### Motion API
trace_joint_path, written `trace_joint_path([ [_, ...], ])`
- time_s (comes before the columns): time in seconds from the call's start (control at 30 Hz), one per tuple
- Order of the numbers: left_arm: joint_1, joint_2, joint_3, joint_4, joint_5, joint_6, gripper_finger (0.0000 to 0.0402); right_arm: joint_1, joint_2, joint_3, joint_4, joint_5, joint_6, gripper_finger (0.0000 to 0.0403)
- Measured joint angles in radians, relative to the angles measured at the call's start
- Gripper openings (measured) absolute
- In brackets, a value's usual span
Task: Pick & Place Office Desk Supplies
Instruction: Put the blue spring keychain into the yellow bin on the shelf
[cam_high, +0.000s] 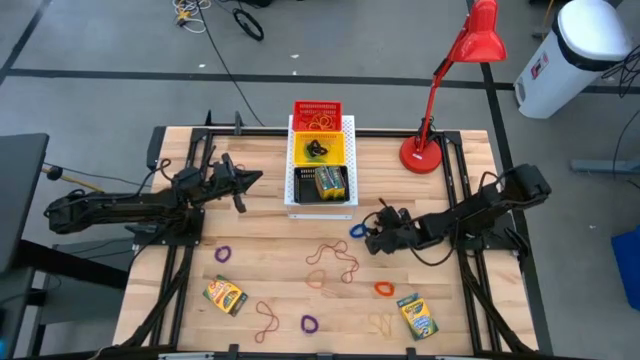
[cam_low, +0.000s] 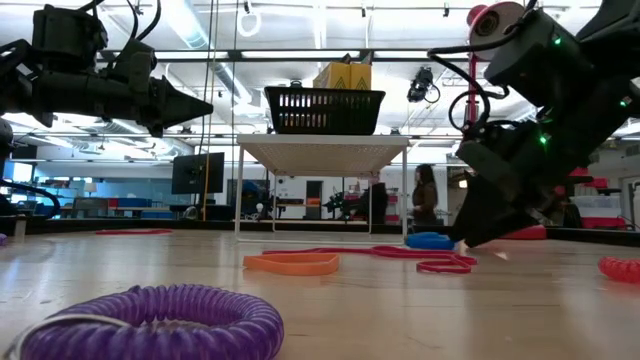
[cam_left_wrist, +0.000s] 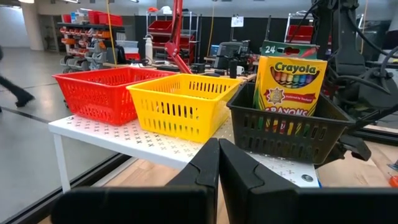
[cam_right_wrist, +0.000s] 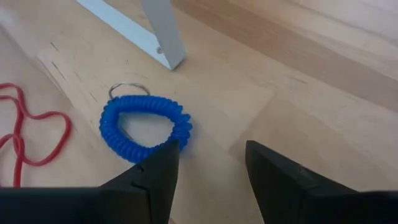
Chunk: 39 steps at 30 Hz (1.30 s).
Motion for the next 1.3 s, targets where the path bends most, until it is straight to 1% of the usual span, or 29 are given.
trace_joint_path([
  [0.17,0.000,0.000,0.000,-0.001,0.000,0.000,0.0013,-0.001,-0.012,-0.001,0.009,-0.007,0.009,0.0182],
  [0.3,0.000,0.000,0.000,-0.001,0.000,0.000,0.0013,0.000,-0.024,-0.001,0.031,-0.007,0.024,0.0184],
  [0.4,0.000,0.000,0.000,-0.001,0.000,0.000,0.0013,0.000,-0.025,-0.001,0.070,-0.018,0.003,0.0187],
  [0.6,0.000,0.000,0.000,0.000,0.000,0.000,0.0013,-0.007,0.013,0.000,0.120,-0.025,-0.032,0.0175],
  [0.77,0.000,0.000,0.000,0.000,0.000,0.000,0.0013,-0.007,0.061,0.000,0.158,-0.021,-0.035,0.0148],
  [0.9,0.000,0.000,0.000,0.000,0.000,0.000,0.0013,-0.006,0.071,0.000,0.179,-0.033,-0.058,0.0123],
  [1.1,0.000,0.000,0.000,0.000,0.000,0.000,0.0013,-0.011,0.058,0.003,0.180,-0.110,-0.136,0.0072],
  [1.2,0.000,0.000,0.000,0.000,0.000,0.000,0.0013,-0.013,0.028,0.027,0.106,-0.129,-0.172,0.0046],
  [1.3,0.000,0.000,0.000,0.000,0.000,0.000,0.0013,-0.013,-0.015,0.081,-0.030,-0.124,-0.202,0.0030],
])
